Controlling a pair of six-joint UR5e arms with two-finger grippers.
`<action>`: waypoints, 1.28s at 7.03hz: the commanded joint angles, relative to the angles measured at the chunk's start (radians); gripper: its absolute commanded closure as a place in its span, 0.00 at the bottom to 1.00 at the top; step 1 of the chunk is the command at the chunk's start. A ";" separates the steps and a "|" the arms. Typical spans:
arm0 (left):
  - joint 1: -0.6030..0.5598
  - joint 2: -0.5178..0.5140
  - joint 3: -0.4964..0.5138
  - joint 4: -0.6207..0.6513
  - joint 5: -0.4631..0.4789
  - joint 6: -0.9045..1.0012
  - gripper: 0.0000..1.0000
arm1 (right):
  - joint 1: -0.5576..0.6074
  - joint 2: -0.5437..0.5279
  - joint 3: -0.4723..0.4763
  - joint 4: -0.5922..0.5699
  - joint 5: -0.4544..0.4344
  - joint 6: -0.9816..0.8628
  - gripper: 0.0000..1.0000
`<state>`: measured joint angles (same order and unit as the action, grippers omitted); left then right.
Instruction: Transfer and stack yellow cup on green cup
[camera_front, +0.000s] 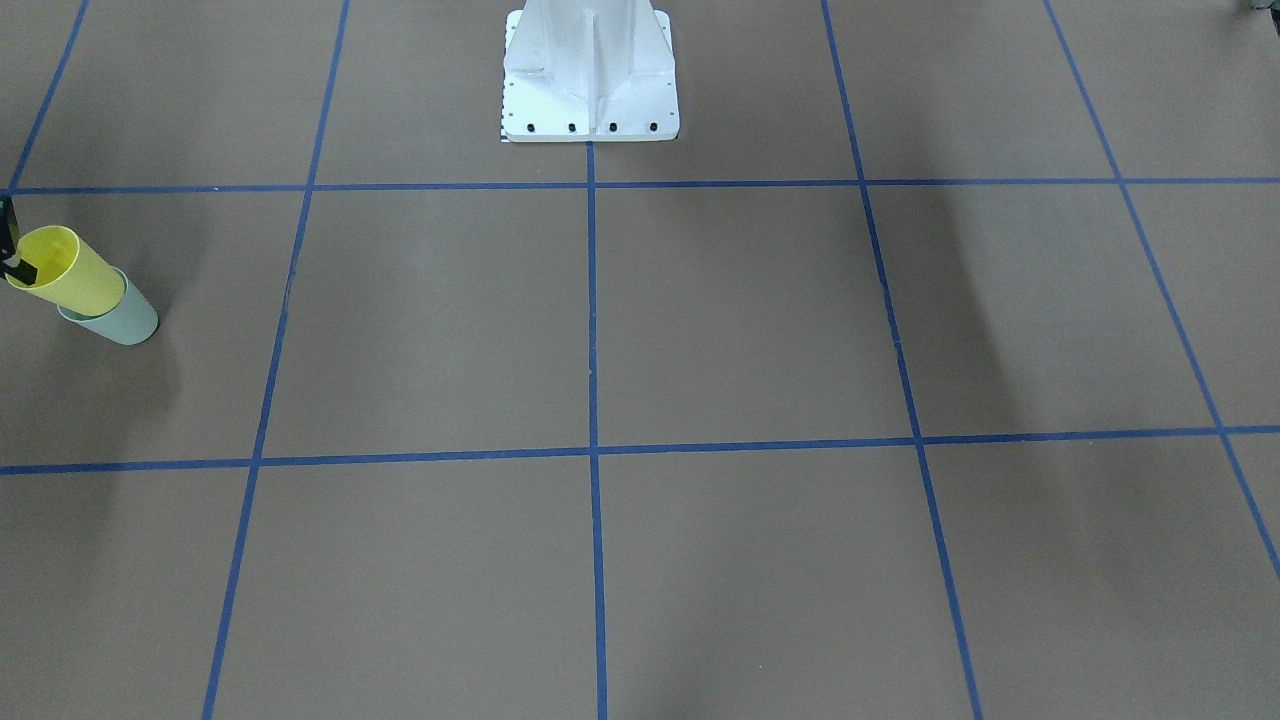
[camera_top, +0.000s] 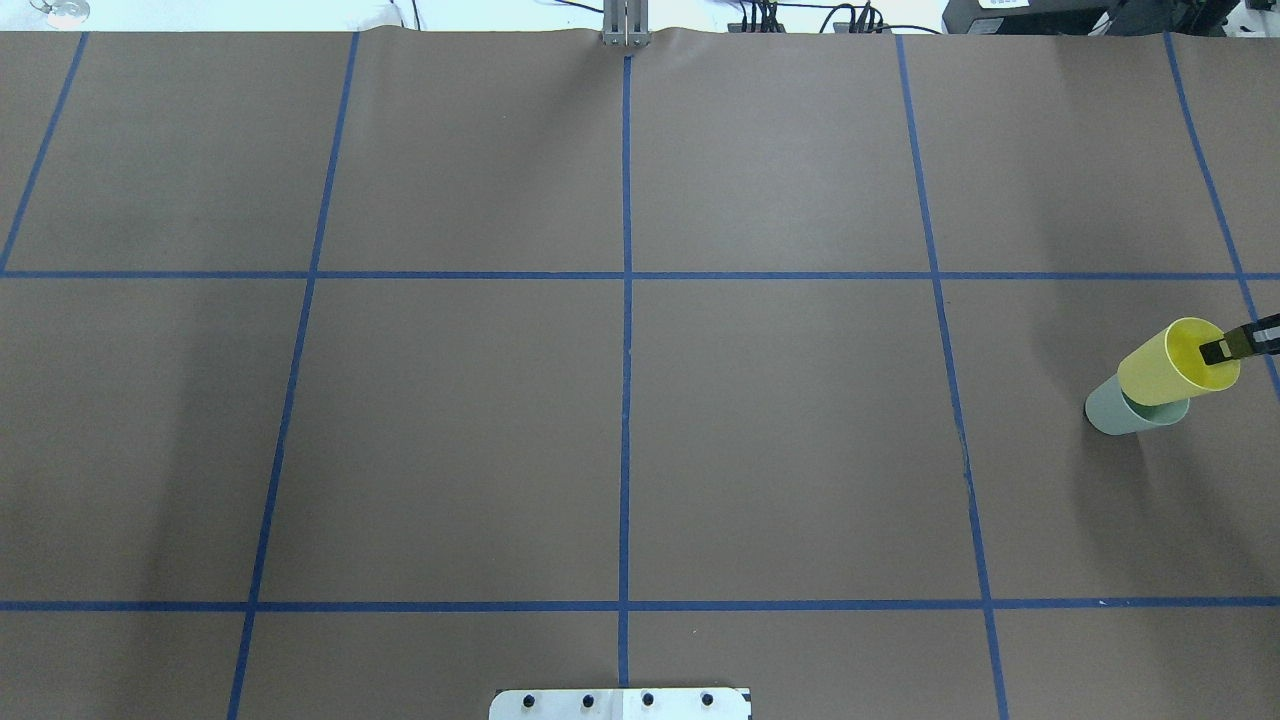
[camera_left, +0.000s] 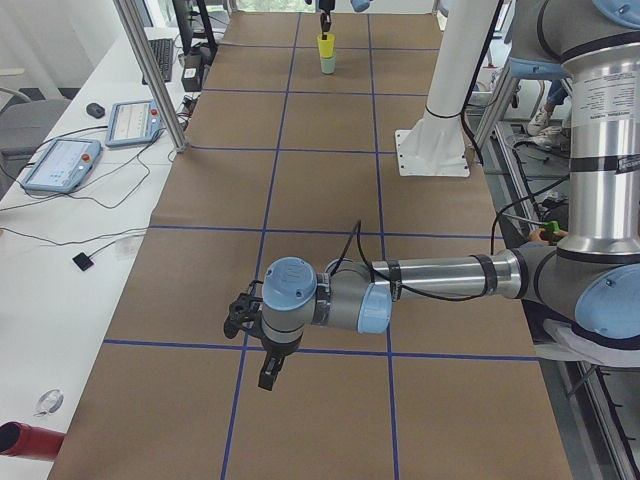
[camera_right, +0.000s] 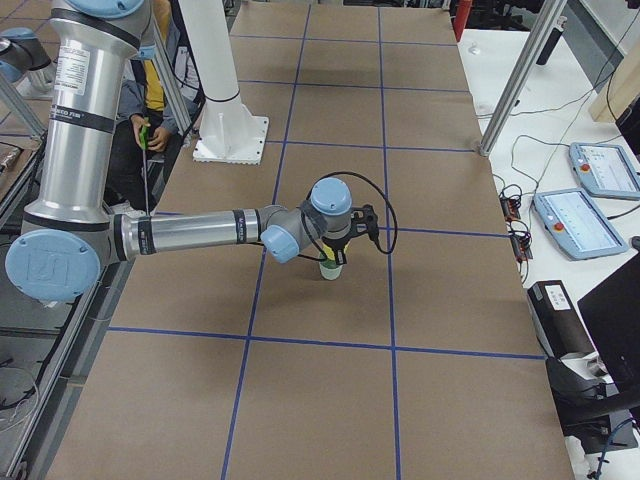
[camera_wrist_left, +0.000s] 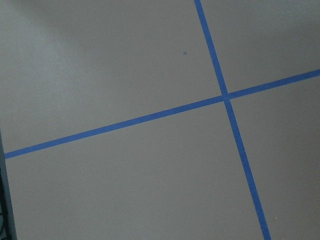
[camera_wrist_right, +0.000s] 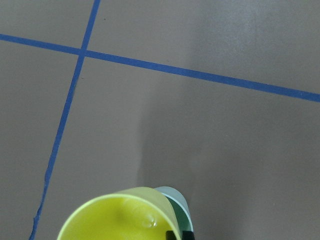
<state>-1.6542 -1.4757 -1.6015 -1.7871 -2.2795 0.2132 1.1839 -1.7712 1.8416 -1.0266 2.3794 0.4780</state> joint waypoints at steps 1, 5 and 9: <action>0.001 0.000 0.000 0.000 0.000 0.002 0.00 | -0.009 -0.011 -0.002 0.005 -0.029 0.005 1.00; 0.001 0.002 0.000 -0.001 0.000 0.003 0.00 | -0.009 -0.034 0.005 0.007 -0.025 0.002 1.00; 0.001 0.005 0.002 0.000 0.000 0.006 0.00 | -0.027 -0.028 0.005 0.008 -0.022 -0.001 0.01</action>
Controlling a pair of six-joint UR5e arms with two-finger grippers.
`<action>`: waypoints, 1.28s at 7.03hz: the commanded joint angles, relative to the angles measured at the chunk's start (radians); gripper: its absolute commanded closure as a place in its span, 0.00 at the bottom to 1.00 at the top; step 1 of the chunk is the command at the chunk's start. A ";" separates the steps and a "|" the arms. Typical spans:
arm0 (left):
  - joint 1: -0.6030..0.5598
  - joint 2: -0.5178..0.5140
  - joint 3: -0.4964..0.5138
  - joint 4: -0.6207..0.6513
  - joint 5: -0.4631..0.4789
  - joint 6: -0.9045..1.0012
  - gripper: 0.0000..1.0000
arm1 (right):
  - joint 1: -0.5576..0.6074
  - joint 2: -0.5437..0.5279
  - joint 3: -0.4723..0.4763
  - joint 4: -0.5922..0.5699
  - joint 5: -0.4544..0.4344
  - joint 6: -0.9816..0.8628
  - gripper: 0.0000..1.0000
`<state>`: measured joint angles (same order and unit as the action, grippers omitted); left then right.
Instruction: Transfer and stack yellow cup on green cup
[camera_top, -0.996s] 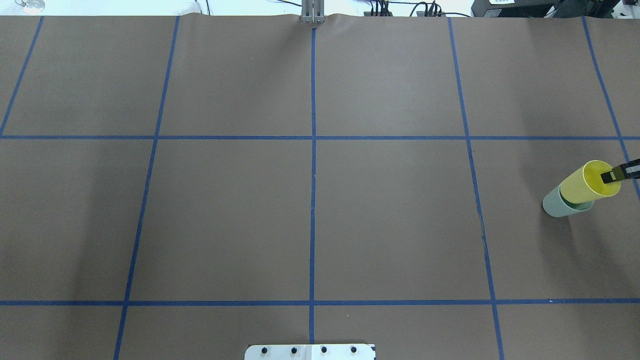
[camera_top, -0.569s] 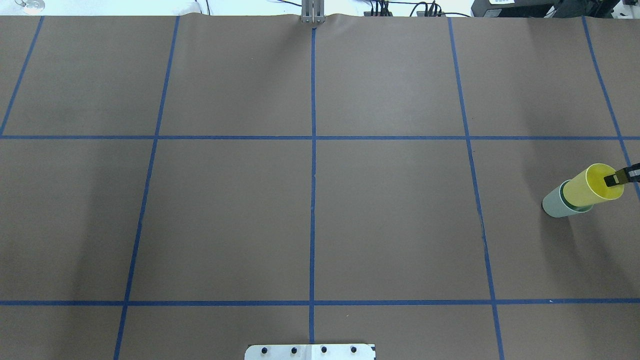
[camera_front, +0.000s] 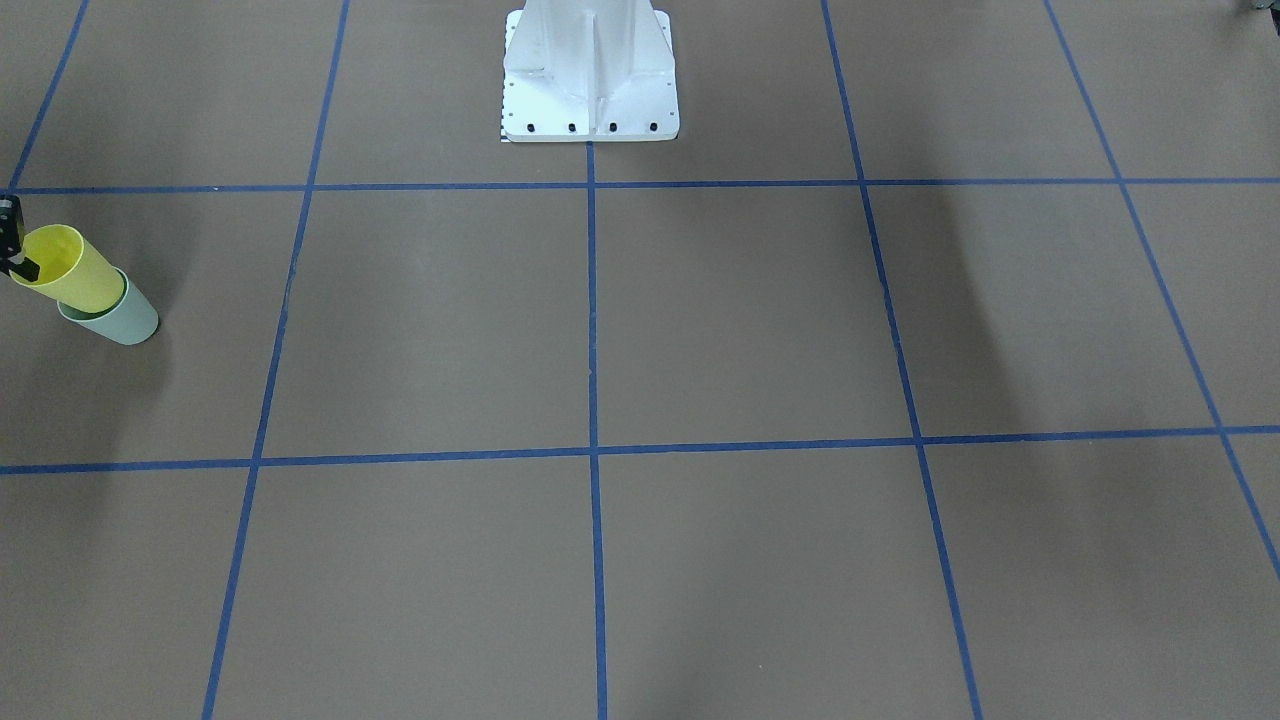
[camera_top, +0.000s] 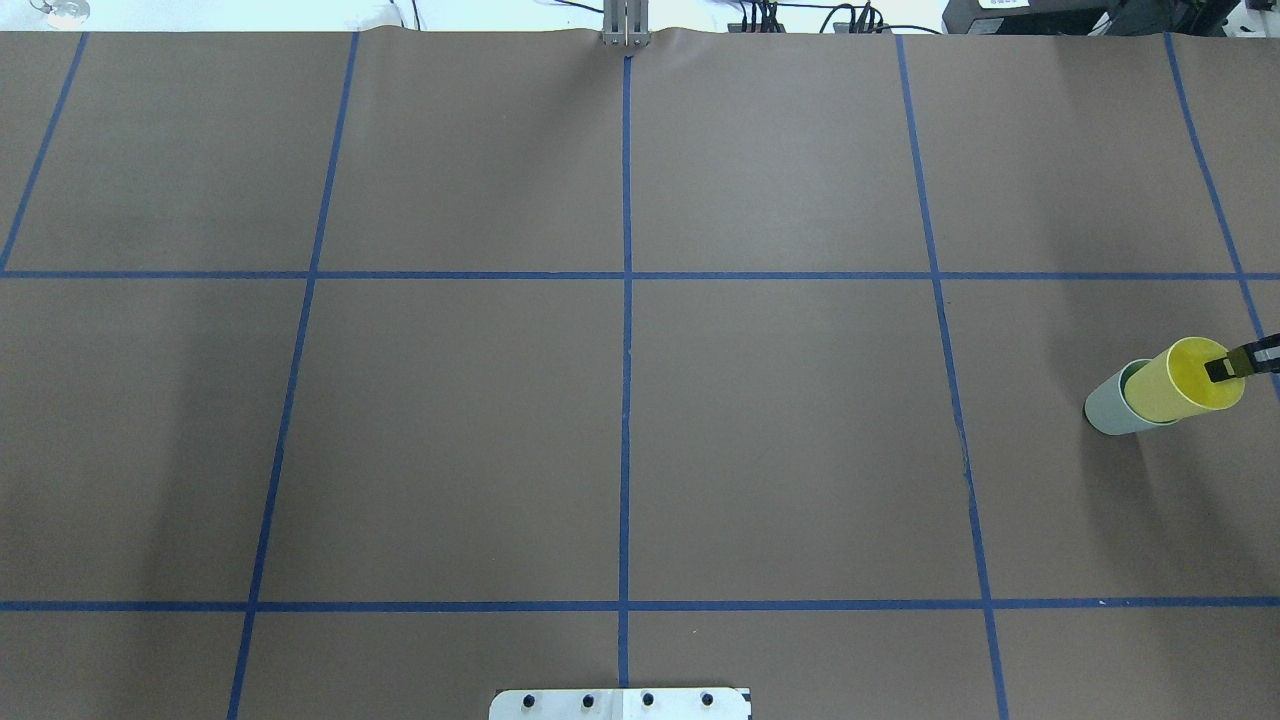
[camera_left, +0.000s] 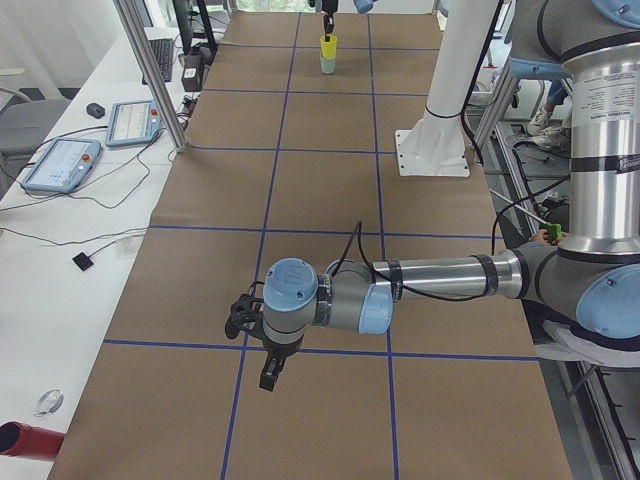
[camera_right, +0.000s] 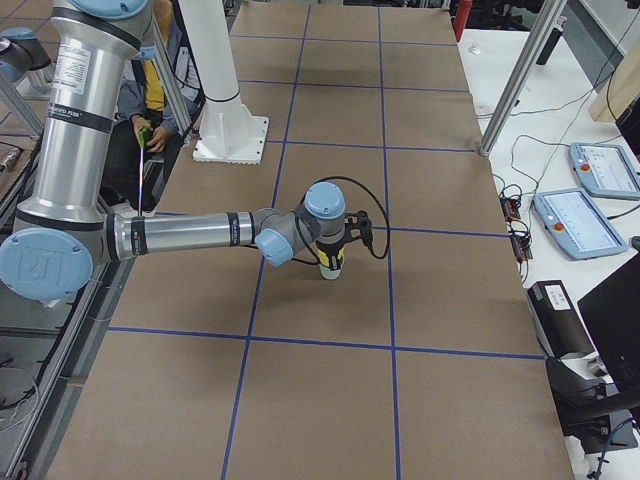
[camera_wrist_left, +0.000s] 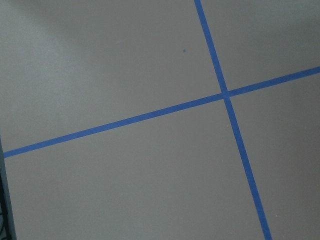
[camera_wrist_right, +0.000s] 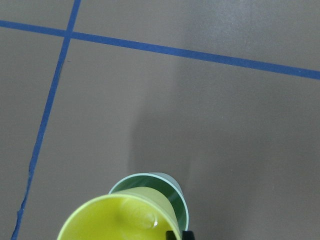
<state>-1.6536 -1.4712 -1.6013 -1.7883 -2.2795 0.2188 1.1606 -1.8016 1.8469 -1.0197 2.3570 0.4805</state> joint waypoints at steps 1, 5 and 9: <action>0.000 0.000 0.001 0.000 0.000 0.001 0.00 | -0.004 0.007 -0.001 0.001 -0.001 -0.003 0.00; 0.000 0.000 0.003 0.004 0.000 0.002 0.00 | 0.081 0.053 -0.021 -0.110 -0.011 -0.095 0.00; 0.000 0.014 0.018 0.009 0.006 0.002 0.00 | 0.438 0.125 -0.011 -0.655 -0.016 -0.586 0.00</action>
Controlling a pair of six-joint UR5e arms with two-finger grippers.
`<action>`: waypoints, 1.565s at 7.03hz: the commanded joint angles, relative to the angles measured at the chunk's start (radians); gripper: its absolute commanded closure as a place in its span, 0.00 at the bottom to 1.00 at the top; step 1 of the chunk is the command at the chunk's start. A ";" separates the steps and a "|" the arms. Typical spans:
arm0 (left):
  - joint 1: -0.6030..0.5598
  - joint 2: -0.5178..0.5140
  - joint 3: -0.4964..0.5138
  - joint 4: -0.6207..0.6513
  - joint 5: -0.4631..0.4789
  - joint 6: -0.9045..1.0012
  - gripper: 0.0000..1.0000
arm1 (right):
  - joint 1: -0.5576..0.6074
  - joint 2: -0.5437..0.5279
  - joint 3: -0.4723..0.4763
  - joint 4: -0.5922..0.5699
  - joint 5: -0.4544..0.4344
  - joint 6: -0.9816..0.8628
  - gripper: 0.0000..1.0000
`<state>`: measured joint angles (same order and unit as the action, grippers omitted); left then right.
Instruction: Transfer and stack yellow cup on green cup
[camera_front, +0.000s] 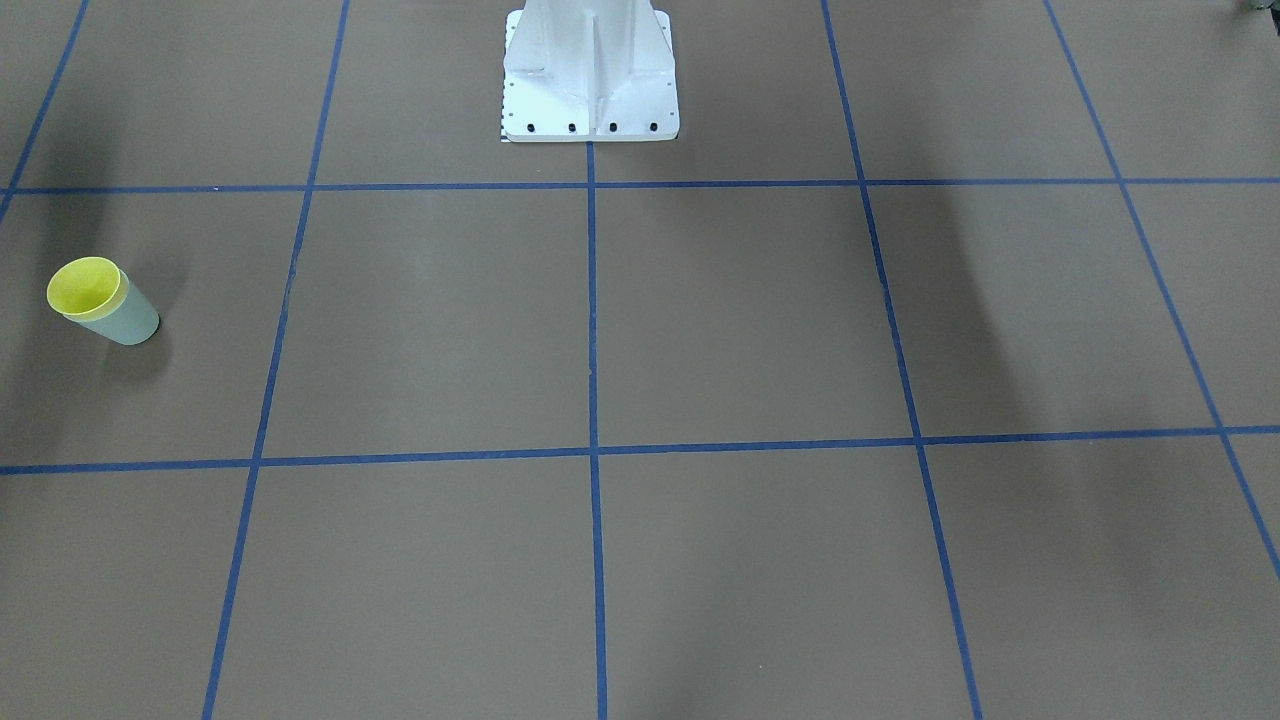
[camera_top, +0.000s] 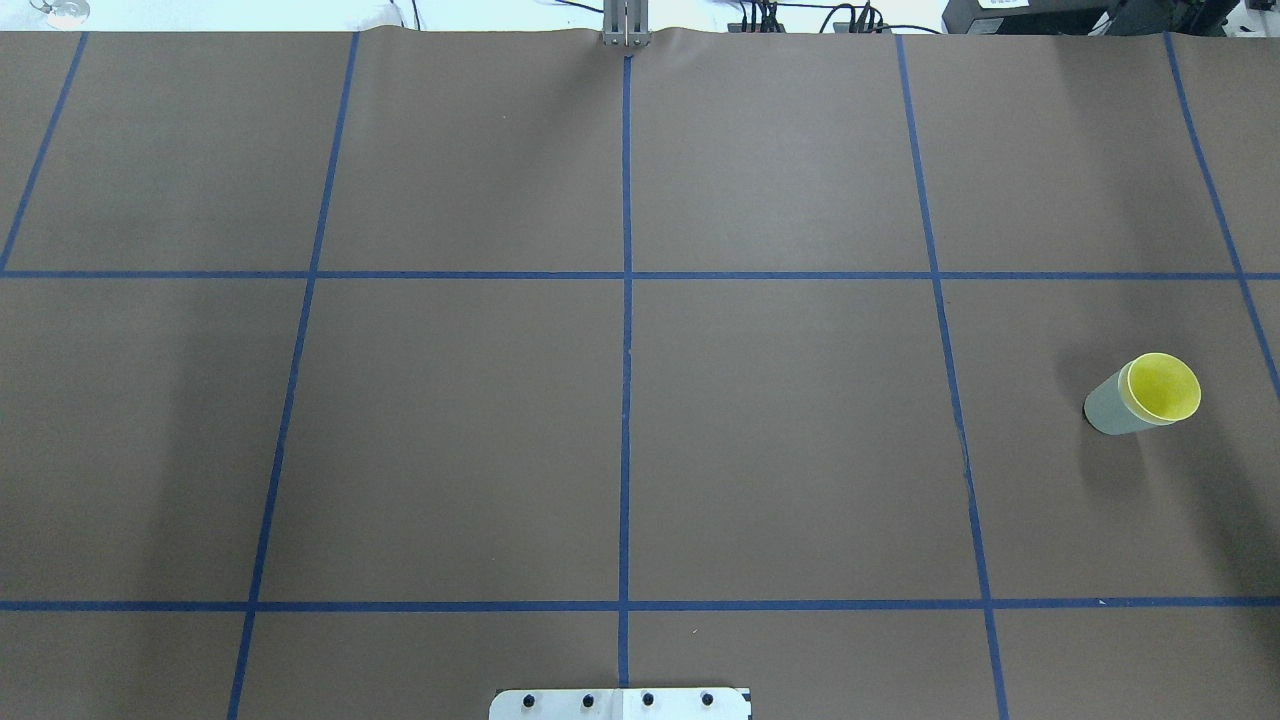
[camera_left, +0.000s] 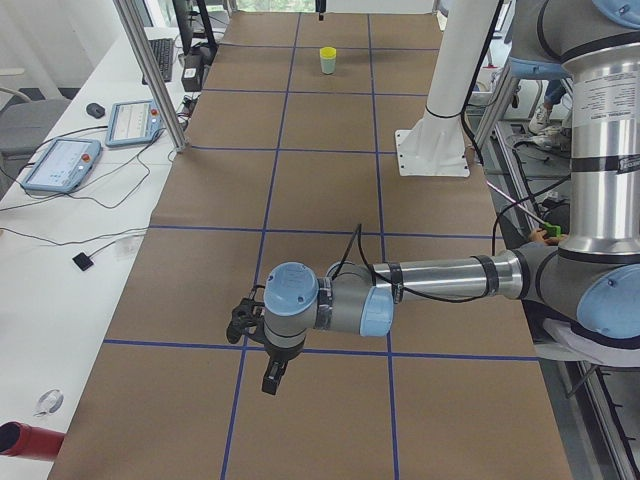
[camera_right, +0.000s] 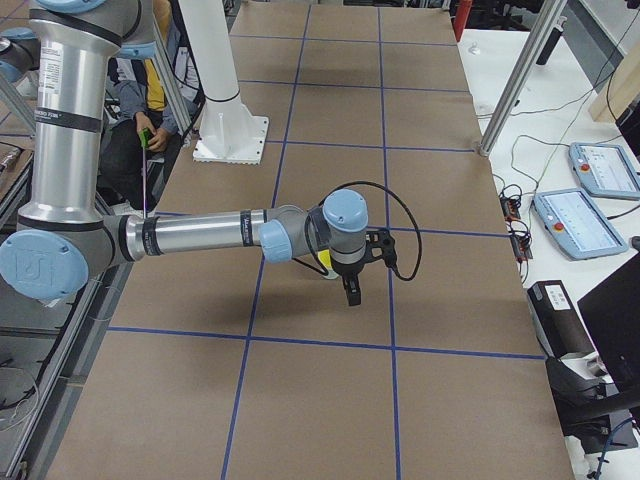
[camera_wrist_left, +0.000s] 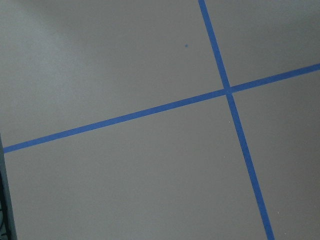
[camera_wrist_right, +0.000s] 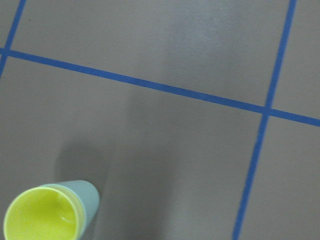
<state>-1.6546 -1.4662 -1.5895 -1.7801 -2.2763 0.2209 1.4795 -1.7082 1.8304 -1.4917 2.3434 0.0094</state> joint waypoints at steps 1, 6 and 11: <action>0.001 0.012 0.005 0.005 0.001 0.000 0.00 | 0.139 0.013 -0.006 -0.202 -0.037 -0.114 0.00; -0.002 0.064 -0.234 0.274 -0.003 -0.048 0.00 | 0.137 -0.014 -0.034 -0.190 -0.165 -0.112 0.00; 0.001 0.053 -0.211 0.206 -0.003 -0.055 0.00 | 0.137 -0.014 -0.037 -0.188 -0.164 -0.108 0.00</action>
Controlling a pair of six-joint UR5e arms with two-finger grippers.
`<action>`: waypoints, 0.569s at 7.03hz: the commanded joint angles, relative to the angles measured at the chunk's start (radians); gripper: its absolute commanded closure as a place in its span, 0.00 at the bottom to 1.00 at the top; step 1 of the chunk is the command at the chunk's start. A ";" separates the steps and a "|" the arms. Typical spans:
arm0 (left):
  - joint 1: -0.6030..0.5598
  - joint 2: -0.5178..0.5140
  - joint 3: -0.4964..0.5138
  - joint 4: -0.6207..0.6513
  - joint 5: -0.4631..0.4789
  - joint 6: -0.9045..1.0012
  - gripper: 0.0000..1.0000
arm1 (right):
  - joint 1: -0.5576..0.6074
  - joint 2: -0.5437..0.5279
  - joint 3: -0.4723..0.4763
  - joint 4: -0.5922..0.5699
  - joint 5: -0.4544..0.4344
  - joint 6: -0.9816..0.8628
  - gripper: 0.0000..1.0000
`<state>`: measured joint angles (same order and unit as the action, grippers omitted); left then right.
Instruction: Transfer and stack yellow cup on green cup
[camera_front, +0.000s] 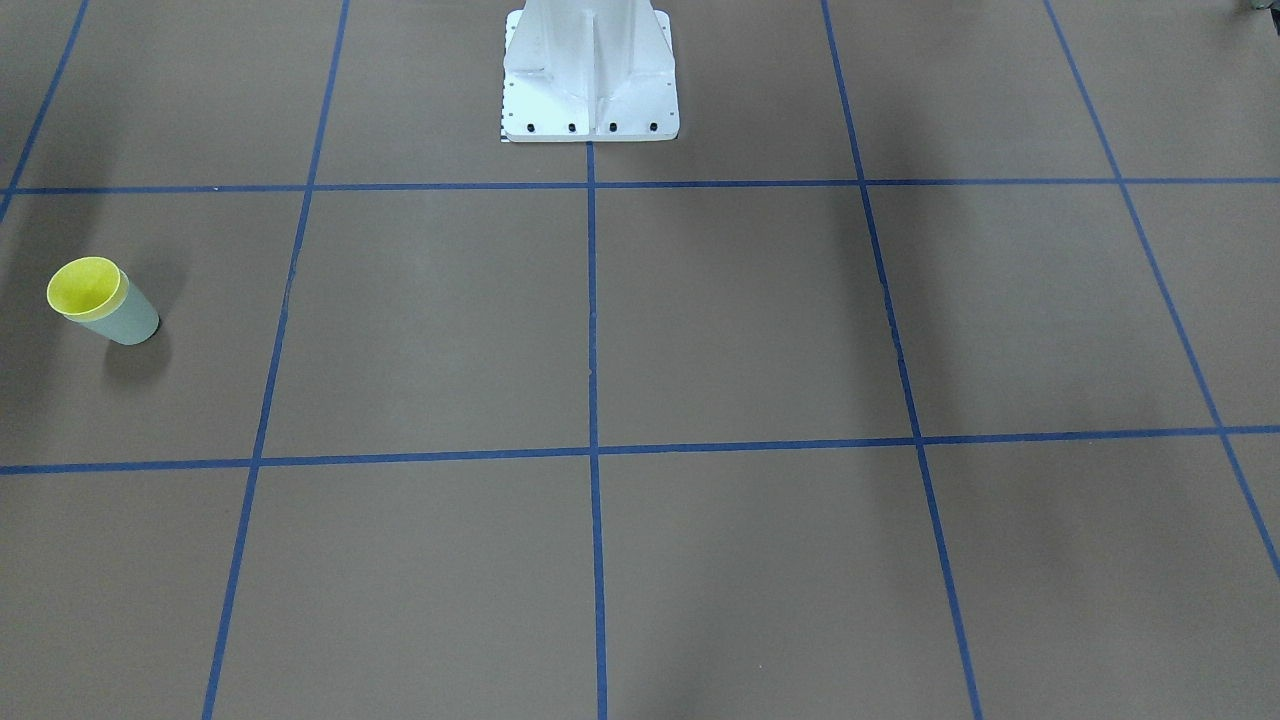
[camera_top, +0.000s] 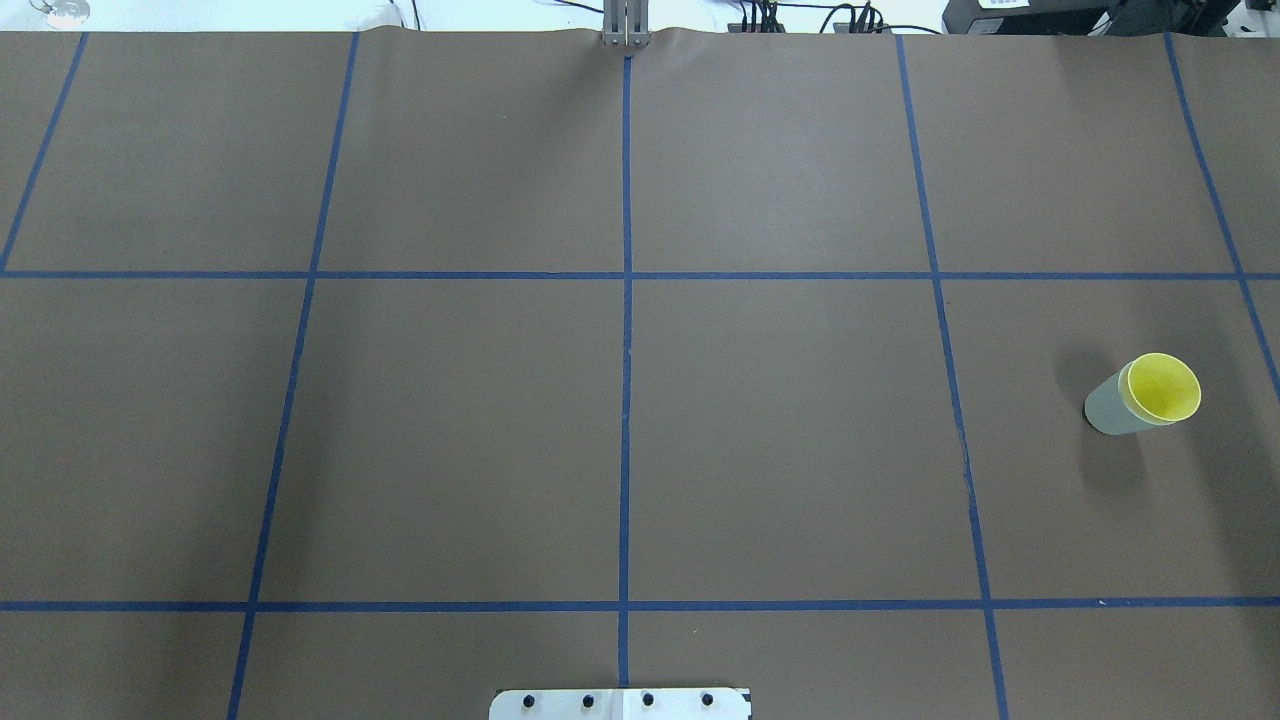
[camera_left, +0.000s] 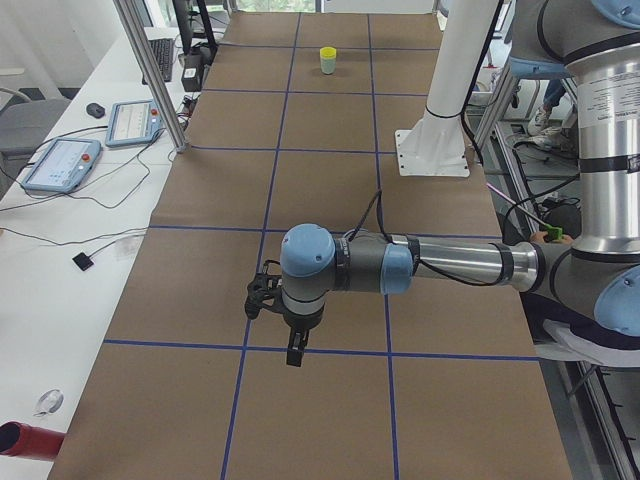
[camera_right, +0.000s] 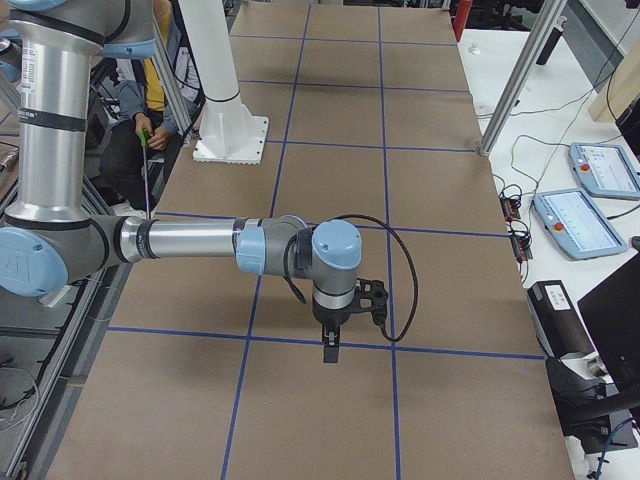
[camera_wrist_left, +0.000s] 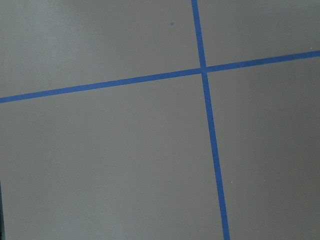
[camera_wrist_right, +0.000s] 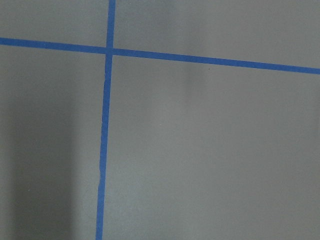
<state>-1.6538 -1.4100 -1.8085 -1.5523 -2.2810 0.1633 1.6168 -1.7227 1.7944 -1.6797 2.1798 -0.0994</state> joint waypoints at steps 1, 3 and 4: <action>0.000 0.006 0.011 -0.031 0.002 0.005 0.00 | 0.000 0.000 -0.003 0.000 0.000 0.001 0.00; 0.000 0.008 0.014 -0.029 0.002 0.005 0.00 | 0.000 0.002 0.008 0.000 0.011 0.003 0.00; 0.000 0.011 0.014 -0.029 0.002 0.004 0.00 | 0.000 0.002 0.007 0.002 0.047 0.004 0.00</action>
<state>-1.6536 -1.4022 -1.7957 -1.5813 -2.2795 0.1683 1.6168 -1.7217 1.7989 -1.6794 2.1954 -0.0968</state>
